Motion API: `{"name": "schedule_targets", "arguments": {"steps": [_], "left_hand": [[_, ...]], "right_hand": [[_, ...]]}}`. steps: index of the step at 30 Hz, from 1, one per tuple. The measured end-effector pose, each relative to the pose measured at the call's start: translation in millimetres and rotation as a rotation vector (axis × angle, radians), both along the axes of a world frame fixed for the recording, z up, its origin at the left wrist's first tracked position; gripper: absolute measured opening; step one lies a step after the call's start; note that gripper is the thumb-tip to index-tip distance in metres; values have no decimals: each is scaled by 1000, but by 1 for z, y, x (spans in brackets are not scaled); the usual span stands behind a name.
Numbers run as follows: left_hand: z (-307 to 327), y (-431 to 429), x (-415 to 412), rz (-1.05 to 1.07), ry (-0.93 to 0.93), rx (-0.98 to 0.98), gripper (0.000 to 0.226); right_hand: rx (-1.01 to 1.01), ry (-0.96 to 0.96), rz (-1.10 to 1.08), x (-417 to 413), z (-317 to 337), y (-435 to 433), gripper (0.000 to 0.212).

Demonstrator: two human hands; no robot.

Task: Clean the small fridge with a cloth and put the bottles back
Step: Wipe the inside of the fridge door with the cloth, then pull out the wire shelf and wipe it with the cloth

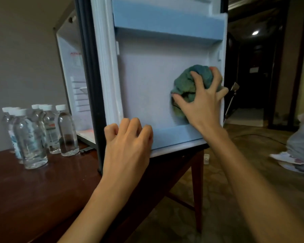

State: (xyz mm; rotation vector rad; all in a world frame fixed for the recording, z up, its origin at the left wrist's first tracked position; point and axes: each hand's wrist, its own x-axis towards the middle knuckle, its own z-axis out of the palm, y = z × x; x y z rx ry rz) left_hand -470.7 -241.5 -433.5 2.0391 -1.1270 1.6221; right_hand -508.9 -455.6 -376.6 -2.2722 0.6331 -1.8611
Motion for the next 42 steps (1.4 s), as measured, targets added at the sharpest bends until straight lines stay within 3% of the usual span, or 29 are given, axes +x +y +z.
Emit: {"name": "schedule_targets", "arguments": {"steps": [8, 12, 18, 22, 25, 33, 42], "left_hand": [[67, -19, 0, -215, 70, 105, 14], [116, -24, -4, -470, 543, 52, 9], [198, 16, -48, -539, 1218, -124, 11], [225, 63, -66, -530, 1484, -146, 17], [234, 103, -74, -568, 1673, -245, 20], [245, 191, -48, -617, 1745, -427, 11], [265, 293, 24, -577, 1712, -377, 13]], "right_hand": [[66, 47, 200, 0, 5, 32, 67], [190, 160, 297, -22, 36, 48, 61], [458, 314, 340, -86, 94, 106, 50], [492, 338, 401, -114, 131, 149, 40], [526, 352, 500, -123, 144, 180, 47], [516, 459, 587, -89, 166, 267, 50], [484, 541, 583, -15, 181, 370, 51]]}}
